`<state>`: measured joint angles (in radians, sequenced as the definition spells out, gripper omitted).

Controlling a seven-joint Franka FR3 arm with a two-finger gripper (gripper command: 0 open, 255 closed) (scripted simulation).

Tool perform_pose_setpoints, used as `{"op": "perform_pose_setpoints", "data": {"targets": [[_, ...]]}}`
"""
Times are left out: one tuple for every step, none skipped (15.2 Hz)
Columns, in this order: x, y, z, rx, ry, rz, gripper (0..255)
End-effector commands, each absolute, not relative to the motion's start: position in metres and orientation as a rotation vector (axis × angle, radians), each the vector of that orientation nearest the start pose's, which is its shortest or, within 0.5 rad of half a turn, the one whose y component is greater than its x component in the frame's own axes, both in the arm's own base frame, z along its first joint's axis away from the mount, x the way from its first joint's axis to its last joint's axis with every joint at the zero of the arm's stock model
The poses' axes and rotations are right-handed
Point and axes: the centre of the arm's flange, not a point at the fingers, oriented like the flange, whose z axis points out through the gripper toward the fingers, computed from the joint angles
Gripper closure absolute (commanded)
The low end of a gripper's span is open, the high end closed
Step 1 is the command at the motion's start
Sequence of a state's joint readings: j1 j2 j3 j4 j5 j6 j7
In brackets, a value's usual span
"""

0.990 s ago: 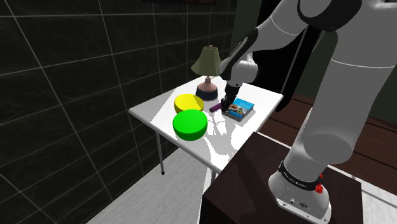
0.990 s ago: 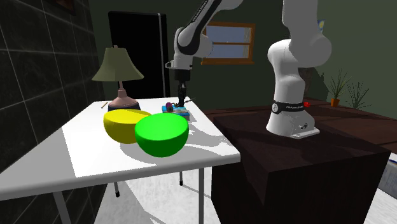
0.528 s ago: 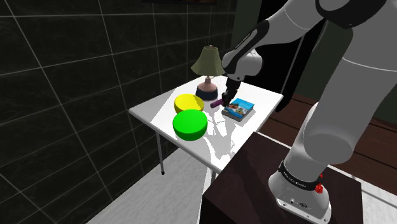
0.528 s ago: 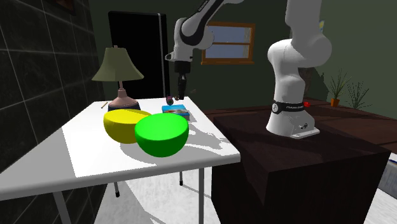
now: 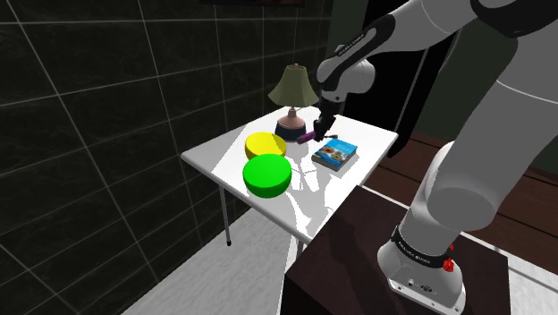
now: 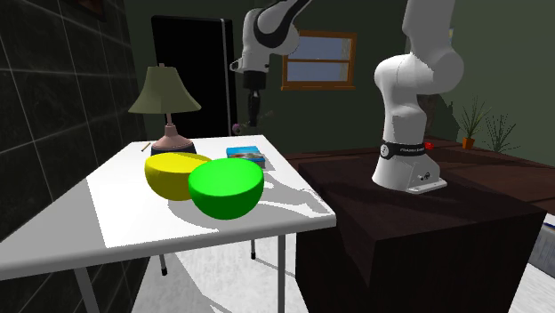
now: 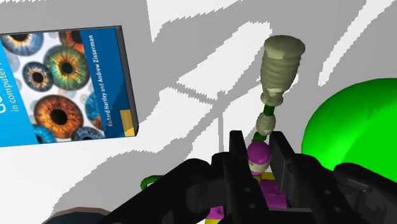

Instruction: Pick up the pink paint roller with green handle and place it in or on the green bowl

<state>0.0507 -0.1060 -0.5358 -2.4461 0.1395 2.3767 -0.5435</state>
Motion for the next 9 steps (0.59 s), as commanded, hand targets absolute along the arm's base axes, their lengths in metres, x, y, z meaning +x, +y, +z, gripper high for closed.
{"op": "perform_pose_setpoints", "data": {"targets": [[0.420,-0.218,0.347,-3.015,0.060,-0.137,255],[0.420,-0.218,0.353,-3.015,0.060,-0.137,255],[0.420,-0.218,0.358,-3.015,0.060,-0.137,255],[0.427,-0.207,0.358,-3.015,0.060,-0.137,255],[0.434,-0.196,0.358,-3.015,0.060,-0.137,255],[0.441,-0.185,0.359,-3.015,0.060,-0.137,255],[0.448,-0.174,0.359,-3.015,0.060,-0.137,255],[0.456,-0.163,0.359,-3.015,0.060,-0.137,255],[0.463,-0.152,0.360,-3.015,0.060,-0.137,255]]}}
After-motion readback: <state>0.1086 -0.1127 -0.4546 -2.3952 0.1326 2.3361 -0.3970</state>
